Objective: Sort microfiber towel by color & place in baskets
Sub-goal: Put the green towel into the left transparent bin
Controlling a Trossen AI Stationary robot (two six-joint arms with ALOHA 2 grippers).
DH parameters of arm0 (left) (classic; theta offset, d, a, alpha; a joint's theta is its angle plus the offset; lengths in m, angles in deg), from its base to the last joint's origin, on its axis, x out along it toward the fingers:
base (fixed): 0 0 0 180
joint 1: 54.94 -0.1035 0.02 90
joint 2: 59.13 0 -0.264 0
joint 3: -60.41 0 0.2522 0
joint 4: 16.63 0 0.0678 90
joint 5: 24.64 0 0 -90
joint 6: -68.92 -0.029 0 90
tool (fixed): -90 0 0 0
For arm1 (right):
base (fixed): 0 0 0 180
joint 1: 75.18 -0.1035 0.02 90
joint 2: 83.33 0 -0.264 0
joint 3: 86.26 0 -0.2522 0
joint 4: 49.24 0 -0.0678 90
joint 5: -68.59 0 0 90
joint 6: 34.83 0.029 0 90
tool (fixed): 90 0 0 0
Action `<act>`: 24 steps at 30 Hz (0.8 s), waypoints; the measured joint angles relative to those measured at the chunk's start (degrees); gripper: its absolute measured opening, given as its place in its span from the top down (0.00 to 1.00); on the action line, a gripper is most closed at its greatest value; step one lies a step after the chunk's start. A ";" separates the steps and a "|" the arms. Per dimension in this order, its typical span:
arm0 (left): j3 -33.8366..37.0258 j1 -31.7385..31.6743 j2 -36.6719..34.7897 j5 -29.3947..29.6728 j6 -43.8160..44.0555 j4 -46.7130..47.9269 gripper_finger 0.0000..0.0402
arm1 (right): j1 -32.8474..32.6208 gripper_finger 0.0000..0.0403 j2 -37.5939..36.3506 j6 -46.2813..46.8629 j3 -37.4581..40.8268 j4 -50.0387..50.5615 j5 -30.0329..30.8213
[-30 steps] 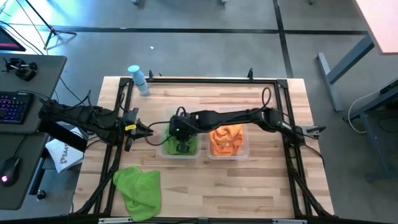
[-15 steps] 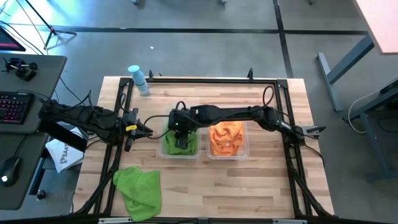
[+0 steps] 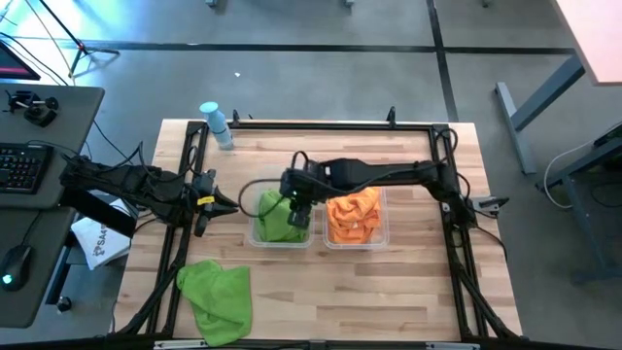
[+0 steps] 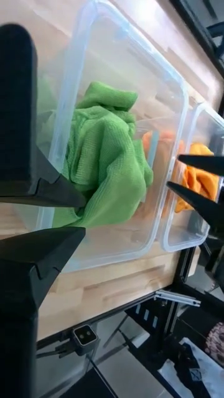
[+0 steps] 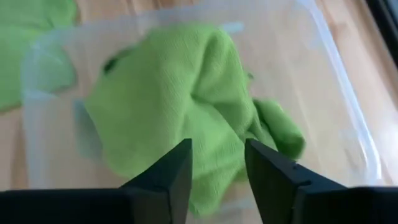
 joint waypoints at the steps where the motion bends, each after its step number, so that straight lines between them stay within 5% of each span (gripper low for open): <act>1: 0.00 -0.01 0.00 -0.02 0.68 0.19 0.88 | -0.43 0.67 -0.80 0.77 1.40 -0.08 1.30; 11: 0.00 -0.01 1.04 0.13 -0.11 0.16 0.88 | -4.83 0.98 -20.58 9.81 28.28 -12.79 5.87; 24: -5.14 2.13 14.11 1.43 2.90 0.66 0.88 | -17.99 0.99 -51.07 33.51 61.00 -23.91 22.60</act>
